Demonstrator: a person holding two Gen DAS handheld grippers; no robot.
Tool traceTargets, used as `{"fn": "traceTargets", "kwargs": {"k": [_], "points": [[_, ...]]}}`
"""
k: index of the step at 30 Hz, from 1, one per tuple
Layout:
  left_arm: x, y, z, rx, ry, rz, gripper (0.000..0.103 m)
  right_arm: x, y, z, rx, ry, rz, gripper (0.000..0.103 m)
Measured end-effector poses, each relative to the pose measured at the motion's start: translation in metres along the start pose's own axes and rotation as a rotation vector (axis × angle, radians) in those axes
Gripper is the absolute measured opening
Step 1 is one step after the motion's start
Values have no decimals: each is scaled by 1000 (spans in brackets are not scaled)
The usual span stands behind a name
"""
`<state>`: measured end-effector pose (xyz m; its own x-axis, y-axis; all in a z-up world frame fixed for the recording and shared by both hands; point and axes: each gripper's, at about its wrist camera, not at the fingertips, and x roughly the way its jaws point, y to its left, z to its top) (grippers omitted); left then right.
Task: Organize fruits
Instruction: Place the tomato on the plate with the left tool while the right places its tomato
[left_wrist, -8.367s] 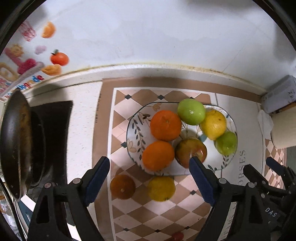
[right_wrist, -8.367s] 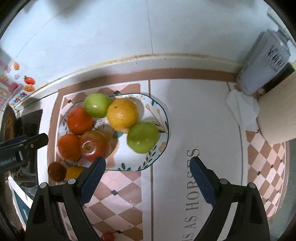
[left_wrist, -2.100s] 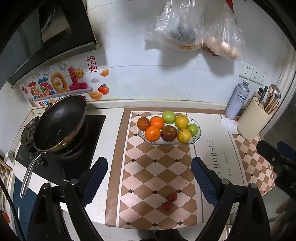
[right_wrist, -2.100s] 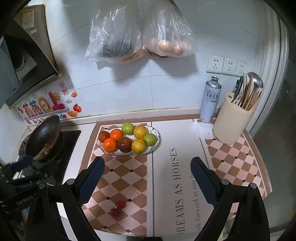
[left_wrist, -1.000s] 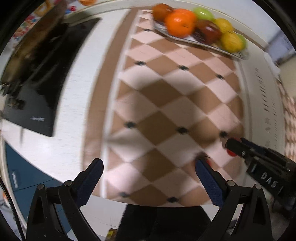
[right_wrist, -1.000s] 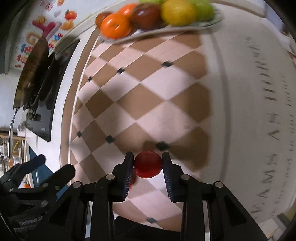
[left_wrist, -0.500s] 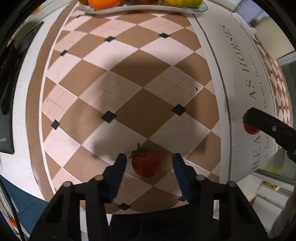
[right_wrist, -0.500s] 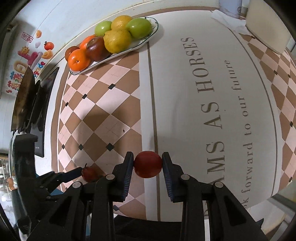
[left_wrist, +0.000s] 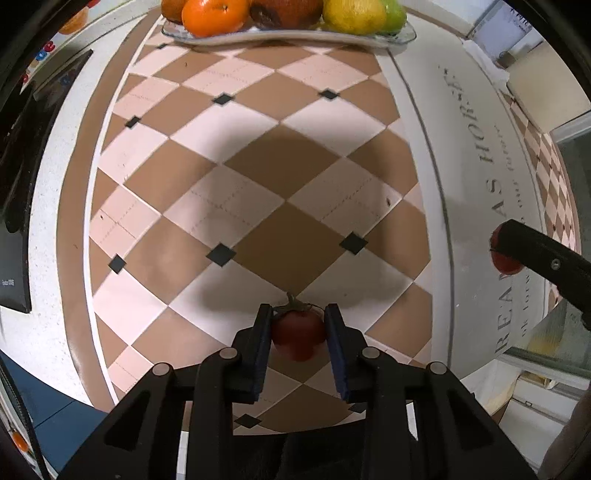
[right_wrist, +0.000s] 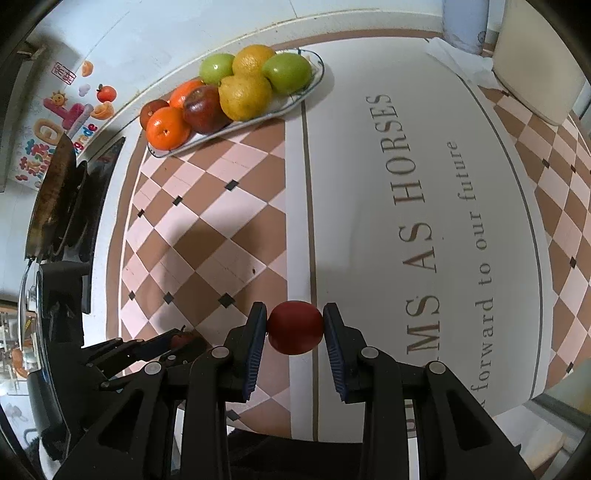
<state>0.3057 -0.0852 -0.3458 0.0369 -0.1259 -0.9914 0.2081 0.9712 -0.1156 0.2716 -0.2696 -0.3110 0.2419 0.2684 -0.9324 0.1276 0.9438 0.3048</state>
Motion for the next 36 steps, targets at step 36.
{"fn": "traceTargets", "kwargs": {"k": [36], "points": [[-36, 87, 195, -493, -158, -280, 26, 66, -26, 202, 245, -67, 249, 34]]}}
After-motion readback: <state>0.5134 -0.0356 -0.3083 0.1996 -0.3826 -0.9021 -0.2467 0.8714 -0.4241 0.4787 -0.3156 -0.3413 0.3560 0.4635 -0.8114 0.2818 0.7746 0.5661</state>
